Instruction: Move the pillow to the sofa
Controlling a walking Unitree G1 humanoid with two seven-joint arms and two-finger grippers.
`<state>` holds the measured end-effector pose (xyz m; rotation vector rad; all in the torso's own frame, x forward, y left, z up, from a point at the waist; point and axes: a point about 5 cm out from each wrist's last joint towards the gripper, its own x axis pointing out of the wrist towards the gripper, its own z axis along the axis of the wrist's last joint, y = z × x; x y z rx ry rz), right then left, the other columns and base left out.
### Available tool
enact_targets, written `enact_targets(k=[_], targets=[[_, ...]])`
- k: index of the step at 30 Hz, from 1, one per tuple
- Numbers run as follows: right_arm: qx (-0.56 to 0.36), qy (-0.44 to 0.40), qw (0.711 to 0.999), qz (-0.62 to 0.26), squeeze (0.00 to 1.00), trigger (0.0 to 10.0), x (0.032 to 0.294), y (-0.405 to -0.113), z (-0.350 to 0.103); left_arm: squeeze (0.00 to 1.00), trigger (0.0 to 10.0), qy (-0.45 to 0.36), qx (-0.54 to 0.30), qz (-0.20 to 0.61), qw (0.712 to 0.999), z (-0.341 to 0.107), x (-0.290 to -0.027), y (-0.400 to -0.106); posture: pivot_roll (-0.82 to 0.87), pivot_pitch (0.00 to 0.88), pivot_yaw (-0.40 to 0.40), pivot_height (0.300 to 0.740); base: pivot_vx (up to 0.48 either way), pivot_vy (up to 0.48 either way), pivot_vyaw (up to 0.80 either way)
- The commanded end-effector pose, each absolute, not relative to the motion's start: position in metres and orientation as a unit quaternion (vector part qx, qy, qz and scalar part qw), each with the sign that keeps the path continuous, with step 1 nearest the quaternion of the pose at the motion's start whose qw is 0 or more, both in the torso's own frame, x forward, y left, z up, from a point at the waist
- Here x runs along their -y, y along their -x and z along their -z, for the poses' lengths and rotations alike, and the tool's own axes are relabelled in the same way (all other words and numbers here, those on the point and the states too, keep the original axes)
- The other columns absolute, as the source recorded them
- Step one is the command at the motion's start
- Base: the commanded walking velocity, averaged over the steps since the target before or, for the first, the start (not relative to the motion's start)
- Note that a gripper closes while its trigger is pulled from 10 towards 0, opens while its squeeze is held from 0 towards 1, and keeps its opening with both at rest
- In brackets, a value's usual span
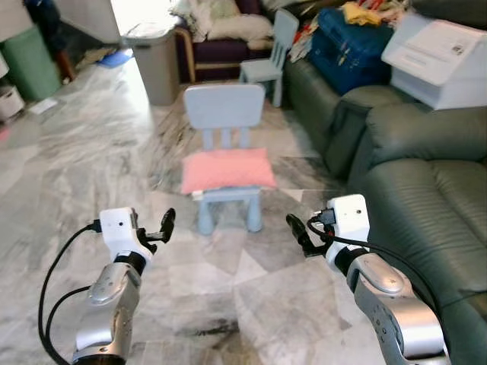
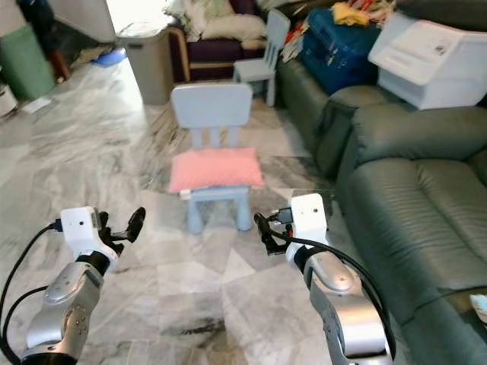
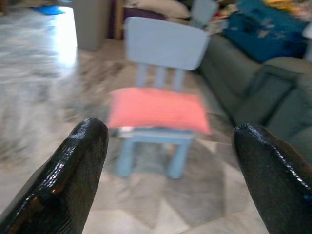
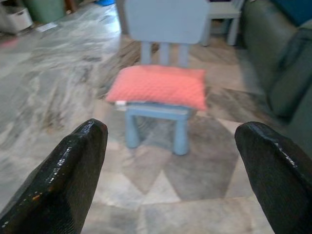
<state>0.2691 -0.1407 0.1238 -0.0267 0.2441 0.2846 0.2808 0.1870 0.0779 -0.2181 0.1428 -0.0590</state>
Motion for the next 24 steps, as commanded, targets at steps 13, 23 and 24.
enact_targets(k=[13, 23, 24], targets=[[-0.109, 0.018, 0.984, -0.138, 0.00, 10.0, 0.1434, -0.2696, -0.1280, 0.00, 10.0, 0.100, -0.068, 0.035, 0.992, -0.0799, -0.1852, -0.2824, -0.09, 0.000, 0.012, 0.740, 0.375, 0.267, 0.00], [-0.104, 0.020, 0.984, -0.141, 0.00, 10.0, 0.1421, -0.2693, -0.1292, 0.00, 10.0, 0.095, -0.077, 0.029, 0.992, -0.0777, -0.1872, -0.2819, -0.09, 0.000, 0.015, 0.740, 0.474, 0.000, 0.00], [-0.104, 0.020, 0.984, -0.141, 0.00, 10.0, 0.1421, -0.2693, -0.1292, 0.00, 10.0, 0.095, -0.077, 0.029, 0.992, -0.0777, -0.1872, -0.2819, -0.09, 0.000, 0.015, 0.740, 0.480, 0.000, 0.00]])
